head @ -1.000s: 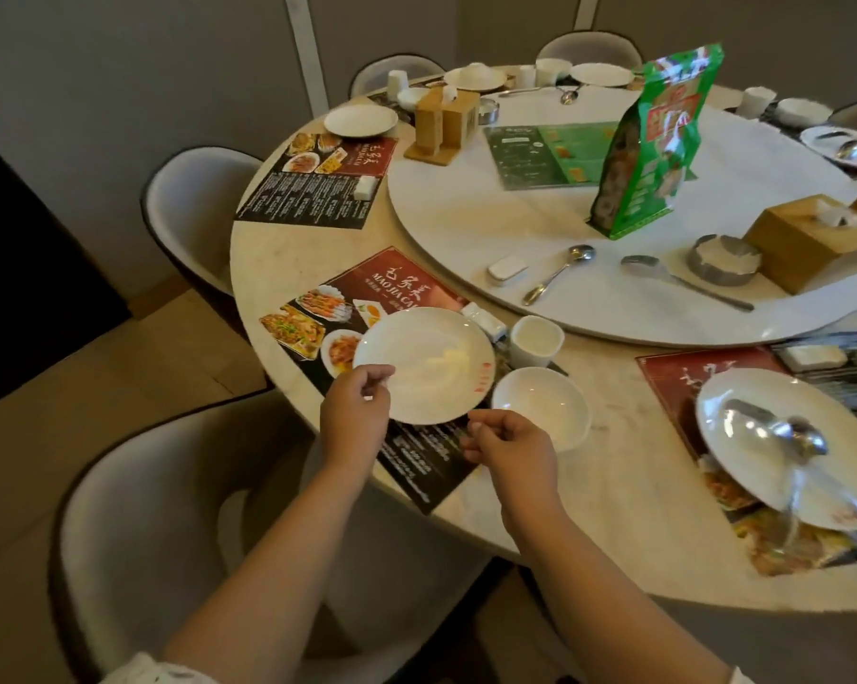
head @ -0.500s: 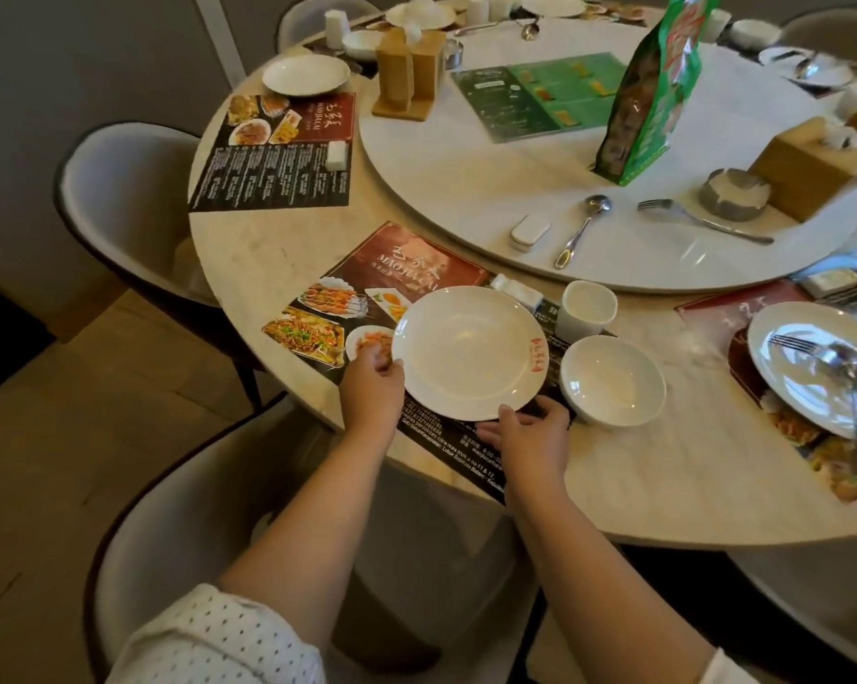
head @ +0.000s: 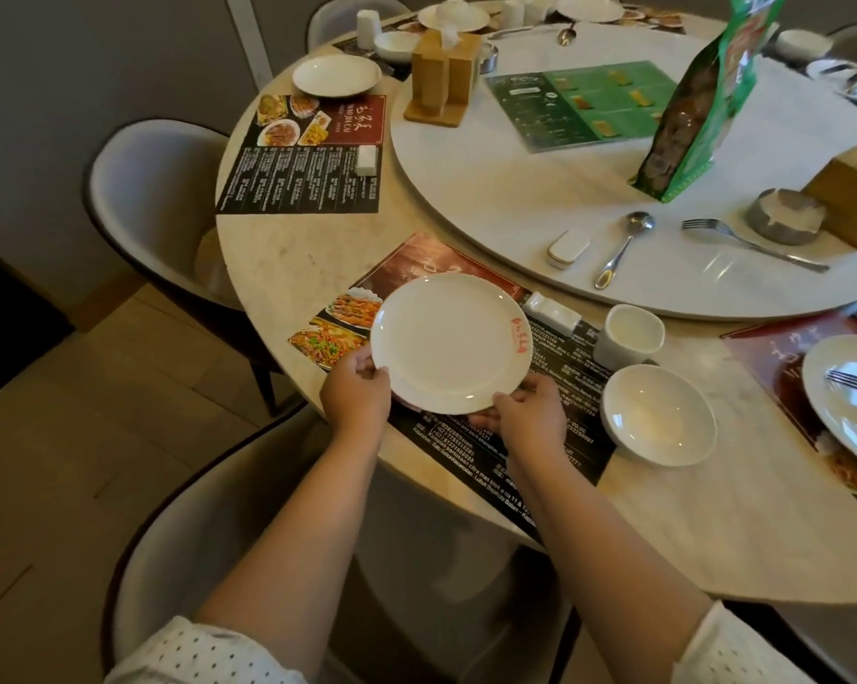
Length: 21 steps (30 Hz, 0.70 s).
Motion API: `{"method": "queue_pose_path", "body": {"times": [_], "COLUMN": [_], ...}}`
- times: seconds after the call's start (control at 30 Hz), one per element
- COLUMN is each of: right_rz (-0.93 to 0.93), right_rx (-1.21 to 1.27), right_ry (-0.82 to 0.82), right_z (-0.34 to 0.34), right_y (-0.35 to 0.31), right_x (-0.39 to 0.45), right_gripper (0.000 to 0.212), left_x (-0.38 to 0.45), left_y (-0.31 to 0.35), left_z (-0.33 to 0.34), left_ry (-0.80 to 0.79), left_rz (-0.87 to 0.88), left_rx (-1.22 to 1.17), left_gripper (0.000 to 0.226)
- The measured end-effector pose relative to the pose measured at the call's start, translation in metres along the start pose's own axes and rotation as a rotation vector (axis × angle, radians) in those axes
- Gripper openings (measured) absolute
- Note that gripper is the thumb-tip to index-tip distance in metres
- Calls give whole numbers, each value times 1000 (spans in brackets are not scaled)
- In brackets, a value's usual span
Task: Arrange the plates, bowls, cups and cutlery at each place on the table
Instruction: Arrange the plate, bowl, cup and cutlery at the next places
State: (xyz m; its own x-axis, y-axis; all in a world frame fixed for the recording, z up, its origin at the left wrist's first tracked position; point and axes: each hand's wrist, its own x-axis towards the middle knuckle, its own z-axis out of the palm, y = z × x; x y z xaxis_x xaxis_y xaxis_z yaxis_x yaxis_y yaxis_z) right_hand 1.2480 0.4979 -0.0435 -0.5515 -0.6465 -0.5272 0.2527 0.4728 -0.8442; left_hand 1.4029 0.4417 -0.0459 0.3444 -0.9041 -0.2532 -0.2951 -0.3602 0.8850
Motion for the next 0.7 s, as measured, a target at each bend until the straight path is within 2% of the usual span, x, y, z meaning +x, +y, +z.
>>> {"method": "queue_pose_path", "body": {"times": [0.2,0.53,0.63,0.7], "right_rz": [2,12,-9,-48], "right_rx": [-69,-170,-189,-230], "right_ry": [-72,-96,-152,-170], "right_z": [30,42,36,26], "right_y": [-19,-24,-26,-27], "right_x": [16,30,27,22], "right_gripper": [42,42,43,41], "left_x": [20,17,9,-2], "left_y": [-5,-11,-9,-7], "left_z": [-10,-11,-11,-6], "left_ry": [88,82,57,112], "left_rz": [-45,-30,-20,40], "left_rx": [-20,-102,-46,75], "left_gripper": [30,35,39,48]}}
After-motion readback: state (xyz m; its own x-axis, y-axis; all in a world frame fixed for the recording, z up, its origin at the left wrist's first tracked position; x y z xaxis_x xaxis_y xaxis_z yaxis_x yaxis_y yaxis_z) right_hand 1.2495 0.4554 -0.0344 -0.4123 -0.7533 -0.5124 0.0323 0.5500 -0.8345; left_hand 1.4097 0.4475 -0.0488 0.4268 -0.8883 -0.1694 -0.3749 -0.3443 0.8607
